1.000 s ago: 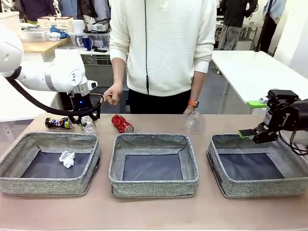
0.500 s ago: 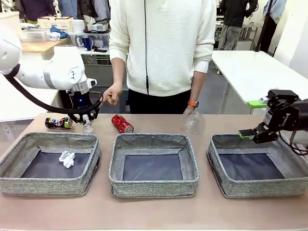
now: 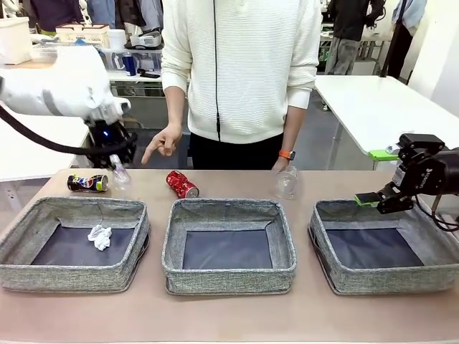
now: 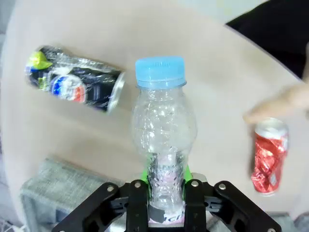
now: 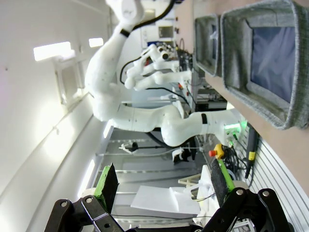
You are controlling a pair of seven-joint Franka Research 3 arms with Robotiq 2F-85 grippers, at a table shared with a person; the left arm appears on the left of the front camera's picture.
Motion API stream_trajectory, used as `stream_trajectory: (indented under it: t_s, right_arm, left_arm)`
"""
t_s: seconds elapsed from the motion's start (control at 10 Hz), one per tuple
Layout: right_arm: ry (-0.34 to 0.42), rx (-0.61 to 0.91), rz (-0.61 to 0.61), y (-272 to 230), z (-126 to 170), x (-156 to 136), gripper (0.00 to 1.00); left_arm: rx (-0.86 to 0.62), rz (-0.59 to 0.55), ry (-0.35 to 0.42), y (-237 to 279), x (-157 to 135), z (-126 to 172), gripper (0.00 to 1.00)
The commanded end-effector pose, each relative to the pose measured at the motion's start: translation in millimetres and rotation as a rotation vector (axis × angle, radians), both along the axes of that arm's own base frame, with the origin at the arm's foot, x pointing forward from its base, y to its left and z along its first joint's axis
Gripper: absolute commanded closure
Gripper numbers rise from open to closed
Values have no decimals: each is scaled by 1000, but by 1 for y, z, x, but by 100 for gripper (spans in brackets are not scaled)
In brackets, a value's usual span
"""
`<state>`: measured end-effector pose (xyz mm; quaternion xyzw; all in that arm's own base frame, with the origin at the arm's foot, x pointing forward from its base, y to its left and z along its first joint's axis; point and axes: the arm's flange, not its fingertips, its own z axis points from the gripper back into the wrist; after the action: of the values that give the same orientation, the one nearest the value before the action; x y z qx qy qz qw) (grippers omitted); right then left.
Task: Sort the waste into the appropriate baskets.
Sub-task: Pick up the waste item pointed out by the person.
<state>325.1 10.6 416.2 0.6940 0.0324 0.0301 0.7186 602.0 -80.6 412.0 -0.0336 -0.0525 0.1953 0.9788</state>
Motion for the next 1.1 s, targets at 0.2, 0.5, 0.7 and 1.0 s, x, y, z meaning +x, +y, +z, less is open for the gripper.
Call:
stream_trajectory:
  t_s: [0.2, 0.5, 0.7, 1.0]
  right_arm:
    - [-31, 23, -4, 2, 1, 2, 0]
    - [-31, 23, -4, 2, 1, 2, 0]
    - [-31, 23, -4, 2, 1, 2, 0]
    - [-31, 23, -4, 2, 1, 2, 0]
  left_arm:
    - [-58, -229, 155, -5, -140, 109, 100]
    - [-160, -257, 178, -47, -221, 125, 100]
    - [208, -311, 157, -48, -199, 93, 100]
    - [11, -348, 205, -58, -224, 109, 77]
